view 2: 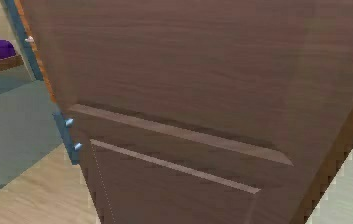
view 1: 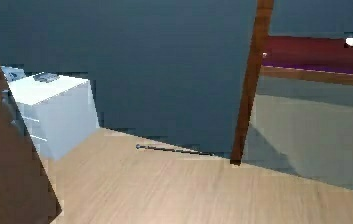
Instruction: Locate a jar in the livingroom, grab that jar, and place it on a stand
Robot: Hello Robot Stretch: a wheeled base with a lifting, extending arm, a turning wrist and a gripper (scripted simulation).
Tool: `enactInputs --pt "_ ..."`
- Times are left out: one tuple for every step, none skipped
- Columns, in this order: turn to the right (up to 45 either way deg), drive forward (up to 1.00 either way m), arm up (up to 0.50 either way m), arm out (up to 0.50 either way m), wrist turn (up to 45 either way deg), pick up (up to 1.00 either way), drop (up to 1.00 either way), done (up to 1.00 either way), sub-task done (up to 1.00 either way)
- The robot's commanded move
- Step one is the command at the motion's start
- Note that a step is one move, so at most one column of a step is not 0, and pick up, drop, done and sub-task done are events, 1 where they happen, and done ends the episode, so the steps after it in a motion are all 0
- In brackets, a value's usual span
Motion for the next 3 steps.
enactInputs --pt "0.0 0.40 0.00 0.00 0.0 0.00 0.00 0.00 0.00" --pt "24.0 0.00 0.00 0.00 0.0 0.00 0.00 0.00 0.00" --pt "0.0 0.60 0.00 0.00 0.0 0.00 0.00 0.00 0.00"
